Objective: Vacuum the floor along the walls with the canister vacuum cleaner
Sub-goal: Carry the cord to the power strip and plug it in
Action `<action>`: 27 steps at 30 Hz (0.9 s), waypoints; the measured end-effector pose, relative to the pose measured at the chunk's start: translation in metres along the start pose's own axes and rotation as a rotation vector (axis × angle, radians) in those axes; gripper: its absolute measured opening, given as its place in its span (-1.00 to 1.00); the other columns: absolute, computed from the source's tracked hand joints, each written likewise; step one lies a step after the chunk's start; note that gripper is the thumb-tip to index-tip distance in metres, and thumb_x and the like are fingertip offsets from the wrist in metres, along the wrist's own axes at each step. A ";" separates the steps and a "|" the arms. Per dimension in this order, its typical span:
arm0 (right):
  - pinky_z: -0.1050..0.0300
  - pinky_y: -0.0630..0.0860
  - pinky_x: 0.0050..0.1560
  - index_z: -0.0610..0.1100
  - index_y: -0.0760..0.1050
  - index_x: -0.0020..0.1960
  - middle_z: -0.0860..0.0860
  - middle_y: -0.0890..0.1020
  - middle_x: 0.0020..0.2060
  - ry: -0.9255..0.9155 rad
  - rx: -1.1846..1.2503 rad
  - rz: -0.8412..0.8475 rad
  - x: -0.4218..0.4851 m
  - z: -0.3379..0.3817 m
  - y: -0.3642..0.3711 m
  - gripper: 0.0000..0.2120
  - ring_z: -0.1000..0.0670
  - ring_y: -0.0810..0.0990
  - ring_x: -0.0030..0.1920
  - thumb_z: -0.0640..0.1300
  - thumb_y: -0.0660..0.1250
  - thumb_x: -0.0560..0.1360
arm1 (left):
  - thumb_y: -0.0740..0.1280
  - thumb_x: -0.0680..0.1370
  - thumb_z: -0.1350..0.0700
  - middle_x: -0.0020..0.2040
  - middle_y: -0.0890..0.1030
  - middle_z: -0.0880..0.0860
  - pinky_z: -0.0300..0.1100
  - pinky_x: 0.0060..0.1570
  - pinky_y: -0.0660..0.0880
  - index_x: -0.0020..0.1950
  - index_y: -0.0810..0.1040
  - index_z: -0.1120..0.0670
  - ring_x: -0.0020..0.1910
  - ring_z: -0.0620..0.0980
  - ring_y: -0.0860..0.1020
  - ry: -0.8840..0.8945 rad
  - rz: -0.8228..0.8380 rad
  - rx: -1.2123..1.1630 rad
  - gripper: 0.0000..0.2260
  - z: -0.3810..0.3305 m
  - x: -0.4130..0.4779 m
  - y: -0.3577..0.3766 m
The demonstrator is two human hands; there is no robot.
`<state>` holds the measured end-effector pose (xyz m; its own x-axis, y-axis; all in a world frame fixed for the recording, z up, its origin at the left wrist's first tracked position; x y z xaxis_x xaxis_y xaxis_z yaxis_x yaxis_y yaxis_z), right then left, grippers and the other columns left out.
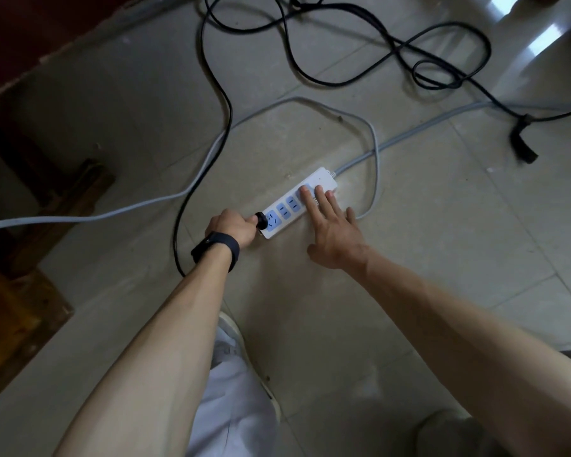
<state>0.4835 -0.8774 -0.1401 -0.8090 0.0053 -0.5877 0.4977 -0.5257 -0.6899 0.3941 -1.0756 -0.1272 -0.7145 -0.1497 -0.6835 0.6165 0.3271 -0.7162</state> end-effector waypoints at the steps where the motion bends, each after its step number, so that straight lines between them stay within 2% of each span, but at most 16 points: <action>1: -0.26 -0.11 0.61 0.13 -0.43 0.63 0.00 -0.28 0.66 0.001 0.002 0.002 0.000 0.000 0.000 0.13 -0.07 -0.27 0.66 -0.15 0.38 0.46 | 0.31 0.56 -0.17 0.16 0.62 0.19 -0.14 -0.06 0.45 0.20 0.62 0.12 0.10 0.21 0.58 0.005 -0.002 0.024 -0.59 -0.004 0.000 -0.001; 7: -0.27 -0.10 0.60 0.13 -0.44 0.63 0.00 -0.28 0.66 0.002 -0.001 0.010 0.000 0.000 0.000 0.13 -0.07 -0.27 0.66 -0.15 0.39 0.45 | 0.30 0.57 -0.16 0.12 0.61 0.21 -0.10 -0.12 0.44 0.10 0.59 0.17 0.05 0.22 0.58 0.001 -0.059 0.080 -0.60 -0.016 -0.013 -0.003; 11: -0.27 -0.11 0.62 0.13 -0.46 0.62 -0.01 -0.30 0.66 0.005 -0.007 0.014 0.000 0.001 0.000 0.13 -0.07 -0.29 0.65 -0.14 0.39 0.46 | 0.32 0.55 -0.12 0.06 0.63 0.18 -0.07 -0.12 0.53 0.00 0.60 0.13 0.01 0.21 0.60 0.010 -0.096 0.100 -0.69 -0.032 -0.023 -0.007; 14: -0.27 -0.12 0.62 0.14 -0.46 0.62 0.00 -0.31 0.65 0.011 -0.002 0.018 0.000 0.001 -0.001 0.12 -0.06 -0.29 0.65 -0.13 0.39 0.48 | 0.32 0.55 0.00 0.12 0.62 0.20 -0.02 0.00 0.56 0.10 0.62 0.16 0.10 0.22 0.60 0.051 -0.129 0.128 -0.73 -0.052 -0.031 -0.005; 16: -0.27 -0.11 0.62 0.14 -0.46 0.62 0.00 -0.31 0.65 0.011 -0.008 0.025 -0.001 0.001 -0.002 0.12 -0.05 -0.30 0.65 -0.12 0.39 0.48 | 0.33 0.55 0.05 0.14 0.62 0.20 -0.02 -0.01 0.54 0.13 0.62 0.17 0.12 0.22 0.59 0.044 -0.141 0.128 -0.75 -0.058 -0.033 -0.003; 21: -0.27 -0.09 0.62 0.15 -0.46 0.61 0.01 -0.30 0.66 0.013 -0.014 0.047 0.000 0.001 -0.005 0.13 -0.06 -0.28 0.66 -0.12 0.40 0.48 | 0.35 0.54 0.08 0.15 0.62 0.19 0.00 0.02 0.55 0.16 0.61 0.17 0.15 0.22 0.59 0.020 -0.142 0.131 -0.75 -0.063 -0.026 0.000; 27: -0.27 -0.03 0.62 0.15 -0.44 0.62 0.03 -0.28 0.66 0.017 -0.029 0.060 0.001 0.000 -0.006 0.15 -0.05 -0.26 0.66 -0.14 0.40 0.44 | 0.43 0.49 0.10 0.20 0.61 0.17 -0.03 0.08 0.55 0.19 0.62 0.14 0.21 0.18 0.57 0.037 -0.068 0.191 -0.70 -0.076 -0.014 -0.001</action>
<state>0.4797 -0.8741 -0.1360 -0.7719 -0.0111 -0.6356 0.5544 -0.5009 -0.6646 0.3781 -1.0027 -0.1060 -0.7663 -0.1304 -0.6292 0.6151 0.1340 -0.7770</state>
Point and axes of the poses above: each hand's wrist, its own x-axis towards the middle knuckle, its own y-axis out of the palm, z = x × y, the point moved 8 cm from there along x, towards the middle knuckle
